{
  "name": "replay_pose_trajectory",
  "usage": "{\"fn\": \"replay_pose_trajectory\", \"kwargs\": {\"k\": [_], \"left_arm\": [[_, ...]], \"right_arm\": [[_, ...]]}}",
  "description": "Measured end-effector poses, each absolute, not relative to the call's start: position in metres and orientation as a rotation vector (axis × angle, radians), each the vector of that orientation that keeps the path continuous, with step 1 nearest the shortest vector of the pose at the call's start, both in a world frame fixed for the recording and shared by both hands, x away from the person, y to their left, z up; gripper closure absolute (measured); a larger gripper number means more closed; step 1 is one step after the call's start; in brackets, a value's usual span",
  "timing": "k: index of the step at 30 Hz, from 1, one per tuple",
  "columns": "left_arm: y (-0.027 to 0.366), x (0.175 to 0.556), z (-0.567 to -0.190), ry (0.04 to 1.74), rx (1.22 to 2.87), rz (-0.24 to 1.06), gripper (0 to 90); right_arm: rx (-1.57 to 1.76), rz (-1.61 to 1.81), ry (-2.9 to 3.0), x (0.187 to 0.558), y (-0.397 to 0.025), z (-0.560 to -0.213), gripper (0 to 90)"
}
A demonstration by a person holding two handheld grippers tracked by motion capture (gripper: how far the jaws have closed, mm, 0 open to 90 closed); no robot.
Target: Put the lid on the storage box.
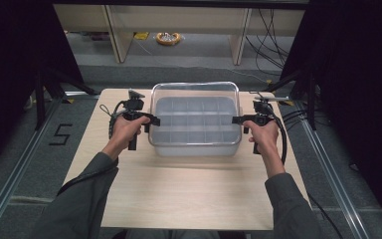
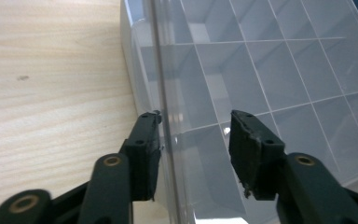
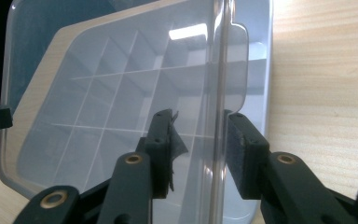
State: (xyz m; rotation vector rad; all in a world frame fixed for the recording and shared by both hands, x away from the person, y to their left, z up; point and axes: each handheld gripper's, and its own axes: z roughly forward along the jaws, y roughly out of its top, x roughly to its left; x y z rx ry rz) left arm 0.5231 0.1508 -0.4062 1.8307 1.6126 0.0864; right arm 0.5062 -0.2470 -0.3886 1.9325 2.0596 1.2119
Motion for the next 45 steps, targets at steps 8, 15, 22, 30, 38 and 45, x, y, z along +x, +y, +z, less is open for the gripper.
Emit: {"fn": "replay_pose_trajectory", "kwargs": {"k": [8,15,22,30,38,45], "left_arm": [[0.146,0.524,-0.414,1.621,1.841,0.092,53.6],[0.144,0.526,-0.417,1.637,1.848,0.100,52.9],[0.141,0.527,-0.420,1.650,1.856,0.097,50.1],[0.141,0.528,-0.423,1.662,1.850,0.087,49.3],[0.140,0.530,-0.426,1.673,1.850,0.086,47.8],[0.136,0.530,-0.427,1.649,1.890,0.119,44.4]], "right_arm": [[1.974,1.160,2.055,0.512,-0.246,-0.394,64.5],[2.039,1.149,2.033,0.516,-0.243,-0.399,62.9],[2.047,1.096,2.049,0.519,-0.240,-0.404,59.7],[2.045,1.047,2.050,0.523,-0.237,-0.407,57.7],[2.034,1.028,2.059,0.526,-0.235,-0.410,56.3],[2.055,1.005,2.048,0.528,-0.231,-0.414,54.1]]}}
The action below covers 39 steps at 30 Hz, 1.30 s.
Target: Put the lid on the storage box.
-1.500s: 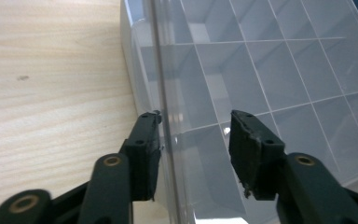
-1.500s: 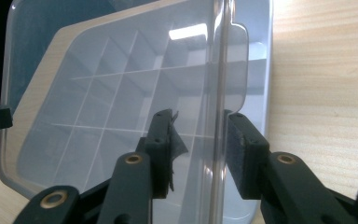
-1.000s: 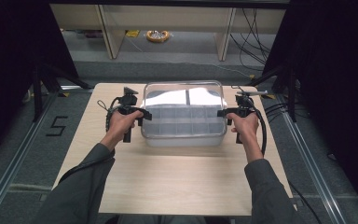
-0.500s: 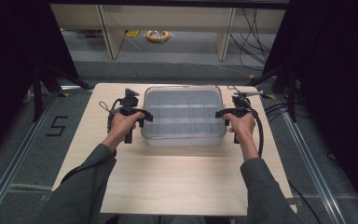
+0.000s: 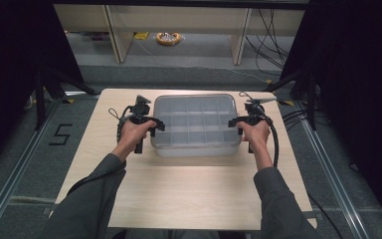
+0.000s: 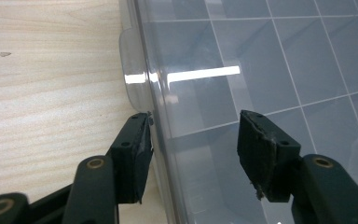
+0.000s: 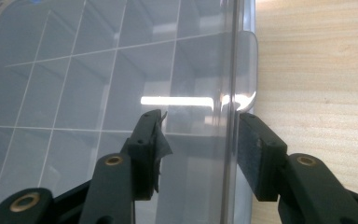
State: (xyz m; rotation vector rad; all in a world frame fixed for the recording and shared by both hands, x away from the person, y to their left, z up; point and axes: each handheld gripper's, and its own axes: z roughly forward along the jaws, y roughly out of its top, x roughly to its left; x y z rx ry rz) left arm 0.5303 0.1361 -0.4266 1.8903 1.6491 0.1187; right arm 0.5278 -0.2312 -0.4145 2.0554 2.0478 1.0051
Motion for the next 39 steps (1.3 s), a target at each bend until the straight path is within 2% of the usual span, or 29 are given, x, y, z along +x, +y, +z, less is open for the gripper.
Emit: {"fn": "replay_pose_trajectory", "kwargs": {"k": [14,19,23,39], "left_arm": [[0.137,0.529,-0.428,1.679,1.860,0.115,43.5],[0.136,0.530,-0.426,1.670,1.883,0.126,44.9],[0.137,0.529,-0.425,1.661,1.865,0.131,45.4],[0.138,0.526,-0.422,1.652,1.870,0.166,47.4]], "right_arm": [[1.960,0.969,2.073,0.526,-0.228,-0.413,50.8],[2.010,0.958,2.034,0.525,-0.222,-0.407,52.6],[1.887,0.938,2.059,0.527,-0.231,-0.413,53.5],[2.014,0.976,2.043,0.523,-0.235,-0.420,53.0]]}}
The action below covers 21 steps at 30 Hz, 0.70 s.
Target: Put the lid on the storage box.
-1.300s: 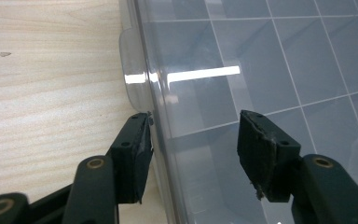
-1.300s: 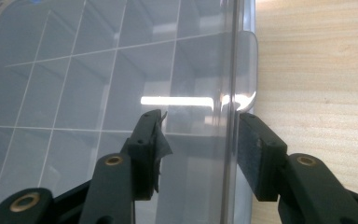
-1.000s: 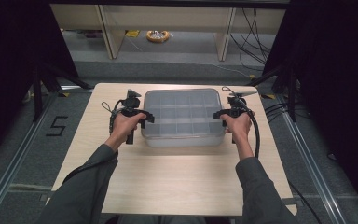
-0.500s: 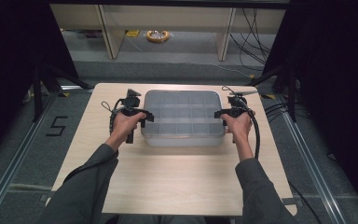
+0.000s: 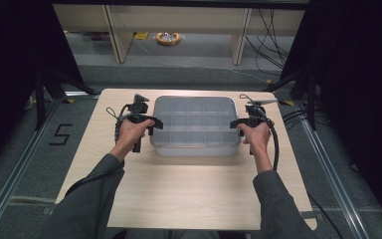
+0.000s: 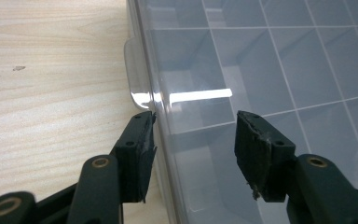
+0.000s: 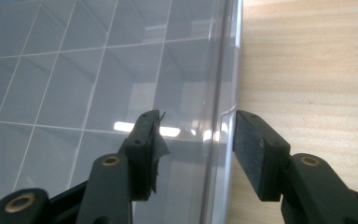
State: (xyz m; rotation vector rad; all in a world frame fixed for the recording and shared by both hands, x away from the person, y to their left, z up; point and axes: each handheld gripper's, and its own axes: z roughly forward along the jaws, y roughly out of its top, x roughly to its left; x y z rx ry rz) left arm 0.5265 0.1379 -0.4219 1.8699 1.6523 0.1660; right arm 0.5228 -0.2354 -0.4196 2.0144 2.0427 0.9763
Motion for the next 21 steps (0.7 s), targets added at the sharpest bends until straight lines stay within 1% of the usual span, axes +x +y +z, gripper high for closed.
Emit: {"fn": "replay_pose_trajectory", "kwargs": {"k": [7,15,18,20,21], "left_arm": [[0.1384,0.5276,-0.4230,1.663,1.863,0.144,47.2],[0.1387,0.5257,-0.4199,1.637,1.830,0.182,48.5],[0.1406,0.5257,-0.4196,1.635,1.812,0.167,48.8],[0.1416,0.5253,-0.4193,1.613,1.828,0.173,49.0],[0.1437,0.5270,-0.4205,1.619,1.828,0.168,51.9]], "right_arm": [[2.036,0.959,2.044,0.5228,-0.2349,-0.4201,53.1],[2.056,0.947,2.018,0.5229,-0.2355,-0.4211,54.0],[2.040,0.958,2.021,0.5228,-0.2367,-0.4211,54.5],[2.094,0.985,2.005,0.5233,-0.2353,-0.4206,54.1],[2.043,0.983,2.031,0.5240,-0.2378,-0.4213,54.1]]}}
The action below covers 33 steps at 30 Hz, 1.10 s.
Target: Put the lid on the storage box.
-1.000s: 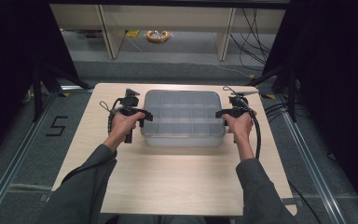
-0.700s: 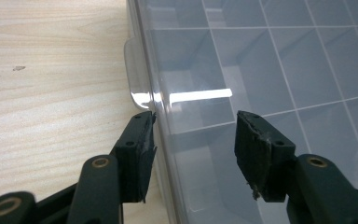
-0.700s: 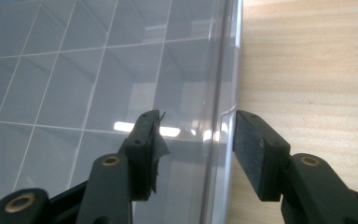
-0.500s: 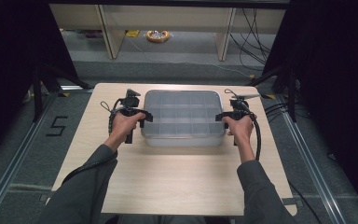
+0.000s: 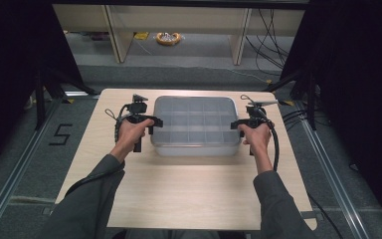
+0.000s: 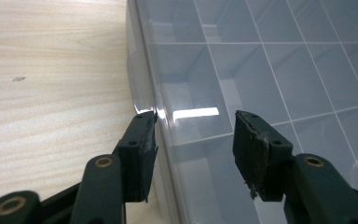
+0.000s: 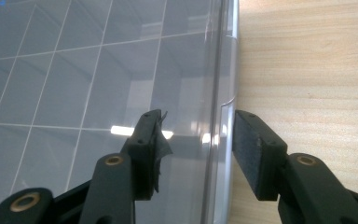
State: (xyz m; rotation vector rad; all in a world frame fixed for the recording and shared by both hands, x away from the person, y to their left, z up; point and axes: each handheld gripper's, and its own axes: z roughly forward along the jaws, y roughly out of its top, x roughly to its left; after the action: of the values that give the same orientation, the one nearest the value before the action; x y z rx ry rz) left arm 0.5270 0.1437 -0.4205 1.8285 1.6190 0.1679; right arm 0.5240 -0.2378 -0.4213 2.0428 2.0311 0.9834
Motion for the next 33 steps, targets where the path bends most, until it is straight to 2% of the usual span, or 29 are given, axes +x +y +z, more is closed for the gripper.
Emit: {"fn": "replay_pose_trajectory", "kwargs": {"k": [3,8,17,33], "left_arm": [[0.146,0.532,-0.423,1.638,1.793,0.148,55.2],[0.147,0.534,-0.424,1.654,1.782,0.143,54.2],[0.149,0.539,-0.427,1.663,1.765,0.124,52.4],[0.148,0.539,-0.426,1.662,1.745,0.120,50.4]], "right_arm": [[2.072,0.989,2.031,0.524,-0.238,-0.421,54.5],[2.103,1.121,1.968,0.532,-0.245,-0.425,54.1],[2.122,1.129,1.941,0.543,-0.251,-0.425,54.8],[2.227,1.253,1.820,0.540,-0.251,-0.423,55.2]]}}
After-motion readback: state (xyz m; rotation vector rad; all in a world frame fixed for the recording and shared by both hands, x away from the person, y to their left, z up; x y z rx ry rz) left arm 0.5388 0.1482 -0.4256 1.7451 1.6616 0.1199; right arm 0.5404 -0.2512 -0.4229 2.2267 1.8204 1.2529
